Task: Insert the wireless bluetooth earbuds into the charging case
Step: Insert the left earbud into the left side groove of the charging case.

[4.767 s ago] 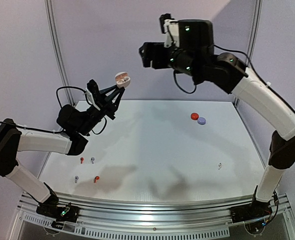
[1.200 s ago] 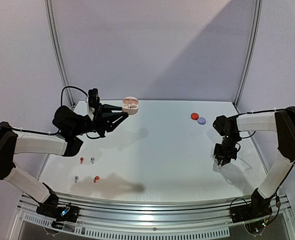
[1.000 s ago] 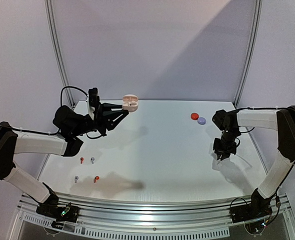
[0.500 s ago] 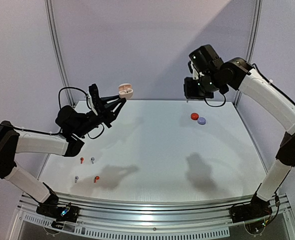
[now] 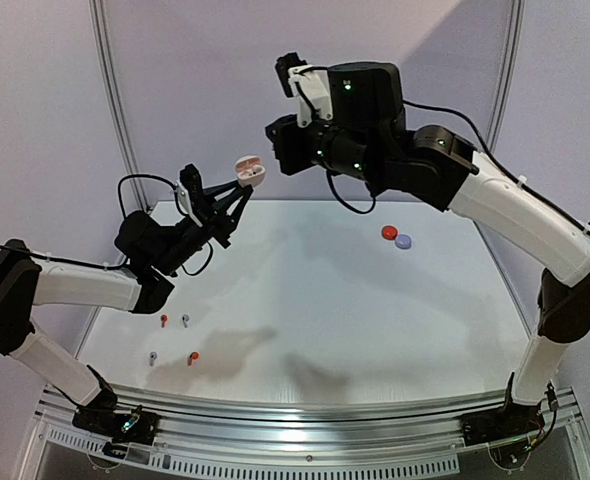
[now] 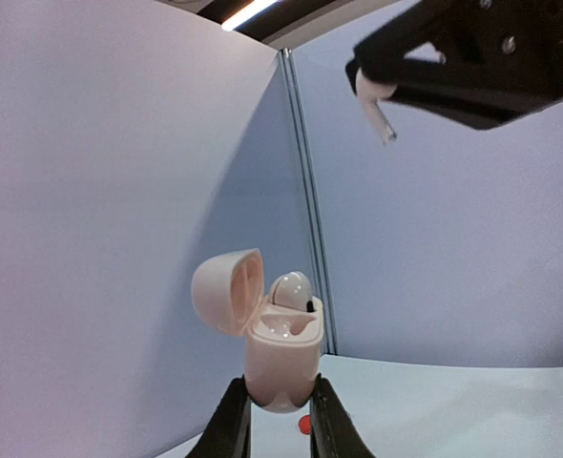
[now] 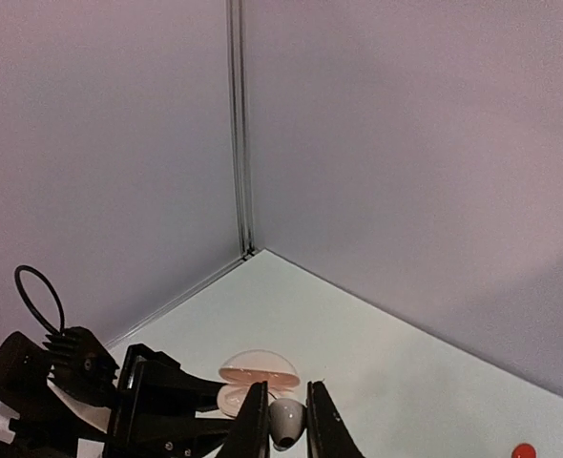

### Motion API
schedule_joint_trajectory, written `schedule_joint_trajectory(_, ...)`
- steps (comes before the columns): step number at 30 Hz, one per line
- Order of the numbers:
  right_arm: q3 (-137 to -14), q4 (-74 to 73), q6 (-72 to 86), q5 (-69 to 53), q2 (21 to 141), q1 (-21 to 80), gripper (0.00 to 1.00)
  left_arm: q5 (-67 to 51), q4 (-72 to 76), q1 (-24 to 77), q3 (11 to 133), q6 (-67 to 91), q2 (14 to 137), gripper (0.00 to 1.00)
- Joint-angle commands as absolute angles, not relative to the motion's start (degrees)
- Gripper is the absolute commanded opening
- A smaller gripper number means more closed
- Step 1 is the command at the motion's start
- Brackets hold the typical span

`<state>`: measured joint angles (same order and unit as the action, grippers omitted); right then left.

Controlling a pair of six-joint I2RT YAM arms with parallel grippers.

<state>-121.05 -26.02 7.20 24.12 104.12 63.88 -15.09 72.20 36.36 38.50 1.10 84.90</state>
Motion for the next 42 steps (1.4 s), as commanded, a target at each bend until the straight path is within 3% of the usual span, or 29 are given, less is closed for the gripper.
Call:
schedule_joint_trajectory(1, -125.67, -16.12, -5.47, 28.02, 108.69, 66.8, 0.0, -10.34, 73.63, 37.44, 39.62, -1.5, 85.19, 0.0)
schedule_joint_trajectory(15, -126.63, -9.53, -3.49, 30.31, 115.19, 67.59, 0.0, -7.09, 74.88, 37.79, 39.53, -0.77, 84.16, 0.0)
schedule_joint_trajectory(42, -126.58, -12.15, -5.24, 32.54, 118.53, 67.53, 0.0, -7.68, 75.31, 37.62, 39.16, -0.9, 83.94, 0.0)
